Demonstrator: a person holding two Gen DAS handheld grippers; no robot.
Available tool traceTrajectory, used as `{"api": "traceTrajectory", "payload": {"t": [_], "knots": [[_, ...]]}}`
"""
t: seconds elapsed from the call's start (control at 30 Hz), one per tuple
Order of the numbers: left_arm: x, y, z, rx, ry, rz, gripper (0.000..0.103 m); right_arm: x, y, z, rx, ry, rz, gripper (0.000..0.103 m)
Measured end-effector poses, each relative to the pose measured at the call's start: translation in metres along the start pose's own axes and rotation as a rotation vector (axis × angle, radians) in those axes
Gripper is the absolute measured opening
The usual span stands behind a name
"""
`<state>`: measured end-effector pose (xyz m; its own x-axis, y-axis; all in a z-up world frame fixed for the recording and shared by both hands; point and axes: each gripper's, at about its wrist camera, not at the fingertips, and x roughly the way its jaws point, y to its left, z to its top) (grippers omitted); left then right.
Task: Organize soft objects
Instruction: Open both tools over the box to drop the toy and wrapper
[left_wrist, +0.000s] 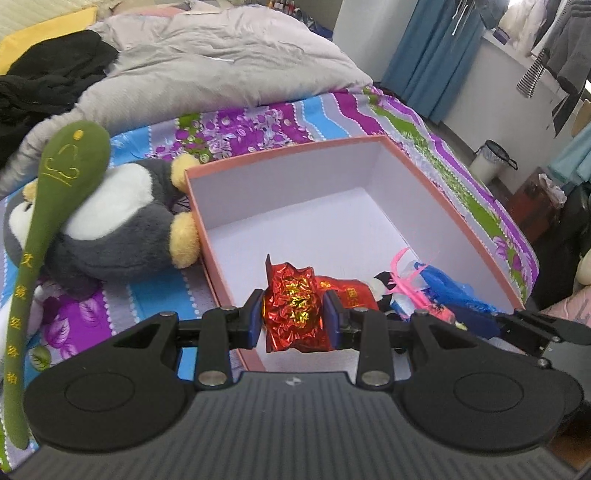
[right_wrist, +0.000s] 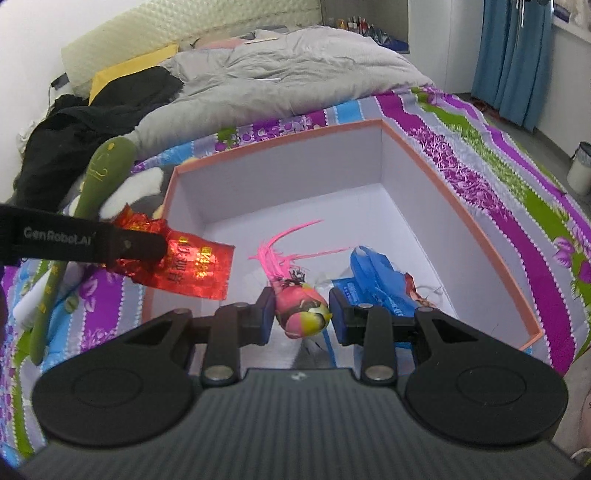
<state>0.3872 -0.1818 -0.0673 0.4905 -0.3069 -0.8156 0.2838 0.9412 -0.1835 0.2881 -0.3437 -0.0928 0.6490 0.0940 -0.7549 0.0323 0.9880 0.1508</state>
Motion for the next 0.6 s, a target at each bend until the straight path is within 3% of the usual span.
{"api": "traceTrajectory", "payload": {"t": [0.1, 0.13, 0.2, 0.4, 0.6], "knots": [[0.007, -0.002, 0.004, 0.003, 0.008, -0.006, 0.043, 0.002, -0.002, 0.002, 0.013, 0.005, 0.000, 0.039], [0.008, -0.003, 0.004, 0.004, 0.008, -0.002, 0.049, 0.002, -0.002, 0.002, 0.018, 0.006, -0.001, 0.043], [0.009, -0.002, 0.005, 0.002, 0.018, 0.005, 0.051, 0.000, -0.002, 0.003, 0.025, 0.003, -0.006, 0.051], [-0.014, 0.003, 0.005, 0.003, -0.019, 0.008, 0.051, -0.030, 0.003, 0.012, 0.028, -0.064, -0.016, 0.051], [-0.062, -0.001, 0.007, 0.015, -0.090, -0.001, 0.051, -0.079, 0.012, 0.025, 0.025, -0.169, -0.023, 0.051]]}}
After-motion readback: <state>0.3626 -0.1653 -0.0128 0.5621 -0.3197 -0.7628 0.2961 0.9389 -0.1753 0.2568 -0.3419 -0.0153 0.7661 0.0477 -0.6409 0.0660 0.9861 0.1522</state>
